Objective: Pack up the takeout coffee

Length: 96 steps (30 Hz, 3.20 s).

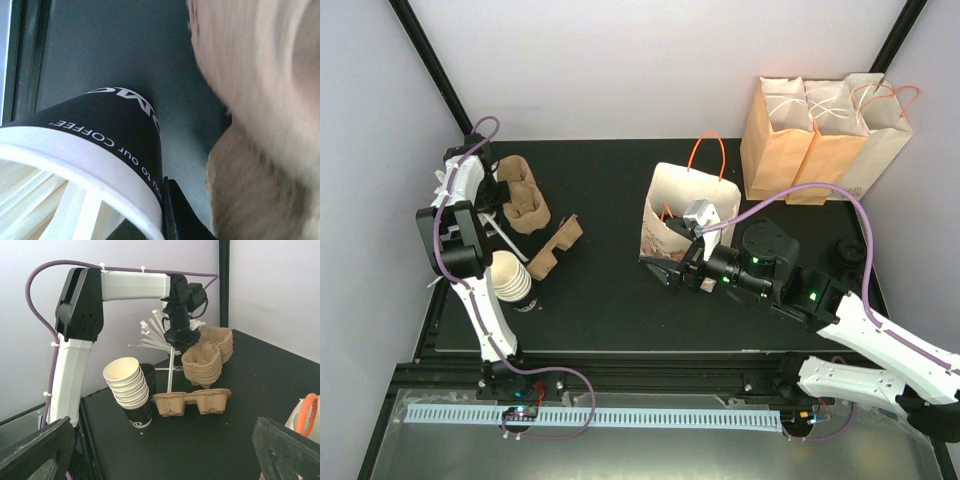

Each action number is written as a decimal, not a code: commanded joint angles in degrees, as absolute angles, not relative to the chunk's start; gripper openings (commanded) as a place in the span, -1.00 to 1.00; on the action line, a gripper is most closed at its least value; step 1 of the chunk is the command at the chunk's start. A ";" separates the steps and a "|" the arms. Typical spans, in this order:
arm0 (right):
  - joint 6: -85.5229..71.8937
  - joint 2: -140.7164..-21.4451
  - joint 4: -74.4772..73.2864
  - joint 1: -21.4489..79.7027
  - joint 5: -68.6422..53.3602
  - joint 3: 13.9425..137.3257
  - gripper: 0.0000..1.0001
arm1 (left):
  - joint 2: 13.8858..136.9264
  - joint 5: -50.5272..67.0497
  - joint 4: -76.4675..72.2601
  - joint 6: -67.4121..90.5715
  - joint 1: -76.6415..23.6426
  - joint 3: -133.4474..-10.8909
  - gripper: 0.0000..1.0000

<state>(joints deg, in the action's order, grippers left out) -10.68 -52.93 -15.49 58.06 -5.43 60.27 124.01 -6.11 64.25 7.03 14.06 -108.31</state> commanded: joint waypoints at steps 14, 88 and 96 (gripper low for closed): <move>-12.01 -51.93 -14.04 58.10 -5.72 59.94 1.00 | 122.18 -4.95 71.06 7.59 12.38 -115.56 -0.96; -13.32 -54.70 -11.48 58.10 -7.11 60.07 1.00 | 99.67 -3.38 74.77 10.08 10.92 -123.62 0.00; -12.91 -53.07 -10.53 58.10 -8.08 58.96 1.00 | 76.59 1.20 66.67 9.61 23.32 -94.17 0.14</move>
<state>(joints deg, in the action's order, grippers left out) -12.82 -54.74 -12.84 58.06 -6.79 59.86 82.94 -2.44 71.18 8.86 17.19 -106.61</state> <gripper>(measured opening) 0.998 0.564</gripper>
